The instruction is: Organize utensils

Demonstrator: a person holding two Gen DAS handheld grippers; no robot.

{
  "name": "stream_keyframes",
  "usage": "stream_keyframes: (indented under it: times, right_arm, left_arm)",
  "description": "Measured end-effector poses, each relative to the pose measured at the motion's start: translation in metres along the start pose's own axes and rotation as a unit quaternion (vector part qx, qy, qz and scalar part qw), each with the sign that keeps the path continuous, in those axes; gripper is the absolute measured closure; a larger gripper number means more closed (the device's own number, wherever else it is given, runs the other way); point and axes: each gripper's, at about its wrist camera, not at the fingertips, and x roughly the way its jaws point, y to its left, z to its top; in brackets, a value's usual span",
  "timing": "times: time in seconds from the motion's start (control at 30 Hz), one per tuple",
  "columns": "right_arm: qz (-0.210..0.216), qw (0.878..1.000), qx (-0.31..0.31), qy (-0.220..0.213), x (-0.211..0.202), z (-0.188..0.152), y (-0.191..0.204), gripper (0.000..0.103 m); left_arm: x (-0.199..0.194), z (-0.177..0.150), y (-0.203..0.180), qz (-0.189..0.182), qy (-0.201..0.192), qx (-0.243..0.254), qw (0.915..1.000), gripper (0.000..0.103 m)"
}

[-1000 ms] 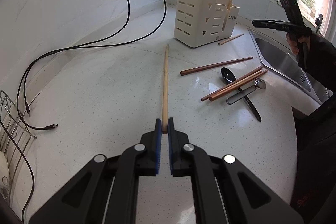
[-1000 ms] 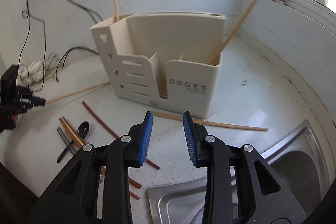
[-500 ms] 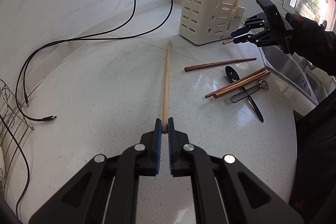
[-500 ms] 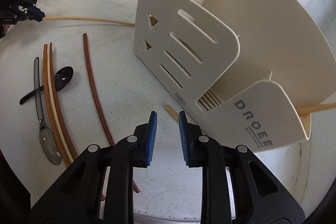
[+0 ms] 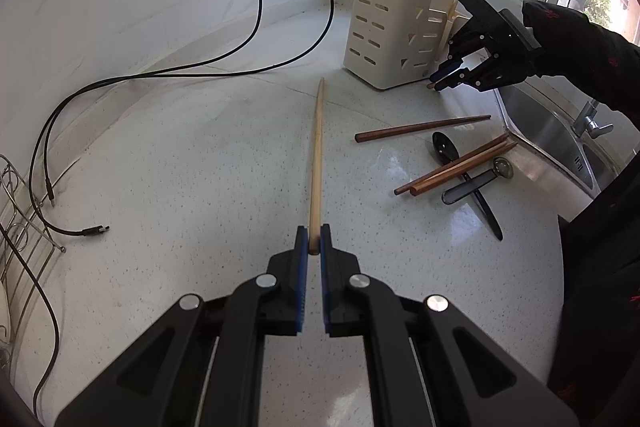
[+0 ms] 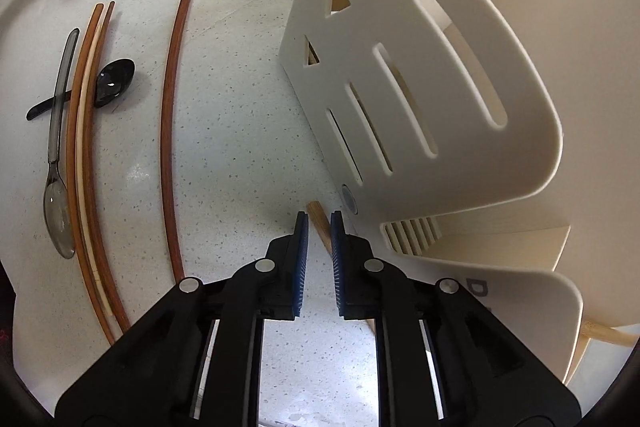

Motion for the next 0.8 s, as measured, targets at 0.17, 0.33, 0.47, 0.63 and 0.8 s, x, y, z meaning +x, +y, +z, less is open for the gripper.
stream_keyframes:
  times: [0.17,0.33,0.47,0.63,0.8]
  right_arm:
    - [0.021,1.0,-0.013,0.003,-0.001,0.0,-0.002,0.091]
    - [0.031,0.999,-0.03,0.005,-0.001,0.005,0.004,0.091]
    - [0.022,0.999,-0.043,0.012,0.001,0.01,0.008,0.094]
    - [0.022,0.999,-0.026,0.002,0.003,0.012,0.011,0.101]
    - [0.019,0.999,0.019,-0.04,-0.019,0.004,0.008,0.103]
  left_arm:
    - [0.002,0.002,0.001,-0.001,0.002,0.0,1.0,0.097]
    - [0.003,0.004,0.0,-0.001,0.002,0.002,1.0,0.097]
    - [0.003,0.004,0.001,-0.002,0.002,0.001,1.0,0.097]
    - [0.001,0.006,-0.002,-0.002,-0.005,-0.005,1.0,0.097]
    - [-0.012,0.02,-0.008,-0.004,-0.032,-0.014,0.9994,0.097]
